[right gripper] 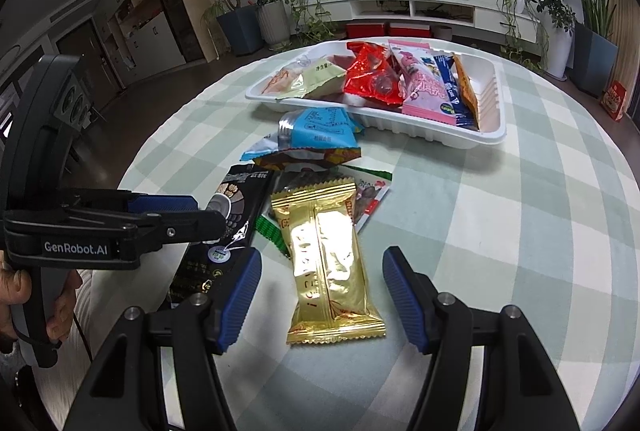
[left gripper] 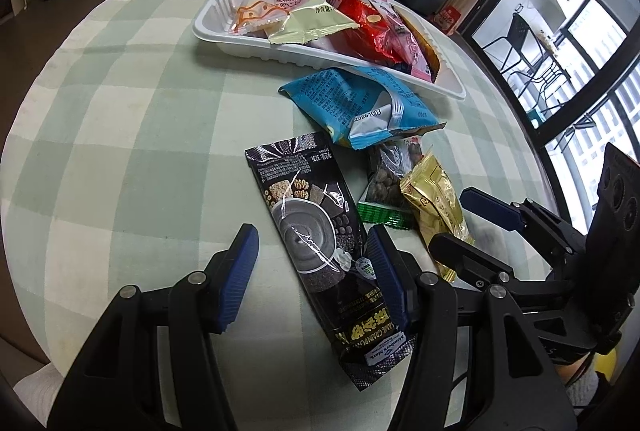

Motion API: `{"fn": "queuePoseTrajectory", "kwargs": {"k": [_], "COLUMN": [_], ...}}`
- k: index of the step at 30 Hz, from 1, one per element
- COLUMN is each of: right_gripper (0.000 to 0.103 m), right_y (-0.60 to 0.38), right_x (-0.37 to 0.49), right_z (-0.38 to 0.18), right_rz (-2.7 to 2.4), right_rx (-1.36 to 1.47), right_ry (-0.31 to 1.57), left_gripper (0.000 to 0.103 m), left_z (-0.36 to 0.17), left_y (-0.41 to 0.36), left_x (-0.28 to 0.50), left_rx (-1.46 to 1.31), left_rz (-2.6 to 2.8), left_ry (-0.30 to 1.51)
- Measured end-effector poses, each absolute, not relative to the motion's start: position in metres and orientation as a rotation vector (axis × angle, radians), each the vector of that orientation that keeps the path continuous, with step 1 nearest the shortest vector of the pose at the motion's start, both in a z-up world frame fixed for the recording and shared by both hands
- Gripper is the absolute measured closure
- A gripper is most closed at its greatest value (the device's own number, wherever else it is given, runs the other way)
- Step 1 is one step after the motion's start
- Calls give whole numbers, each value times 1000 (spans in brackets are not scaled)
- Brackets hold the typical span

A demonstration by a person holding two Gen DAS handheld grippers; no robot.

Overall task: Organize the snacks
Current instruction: 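Close the left tool on the black coffee packet while the right tool grasps the gold packet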

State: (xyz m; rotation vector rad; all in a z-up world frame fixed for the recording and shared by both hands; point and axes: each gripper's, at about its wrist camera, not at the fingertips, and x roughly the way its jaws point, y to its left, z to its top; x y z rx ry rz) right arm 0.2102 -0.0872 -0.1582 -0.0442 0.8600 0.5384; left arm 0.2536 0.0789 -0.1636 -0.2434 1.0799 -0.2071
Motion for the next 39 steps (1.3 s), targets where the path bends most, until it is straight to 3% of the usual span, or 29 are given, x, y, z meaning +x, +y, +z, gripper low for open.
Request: {"fn": "queuePoseTrajectory", "kwargs": {"k": [8, 11, 22, 34, 39], "right_gripper": [37, 37, 37, 62, 66], "right_y": [-89, -88, -87, -80, -85], "right_x": [215, 216, 219, 215, 217], "right_z": [-162, -163, -168, -168, -168], "right_rz": [531, 532, 527, 514, 523], "right_rx": [-31, -32, -33, -94, -64], "right_ry": [878, 883, 904, 895, 899], "left_gripper": [48, 42, 39, 40, 48], "left_z": [-167, -167, -171, -176, -176], "left_y": [69, 66, 48, 38, 37], "left_x": [259, 260, 261, 253, 249], "left_rx": [-206, -198, -97, 22, 33], "left_rz": [-193, -195, -158, -156, -180], "left_ry": [1082, 1078, 1059, 1014, 994]}}
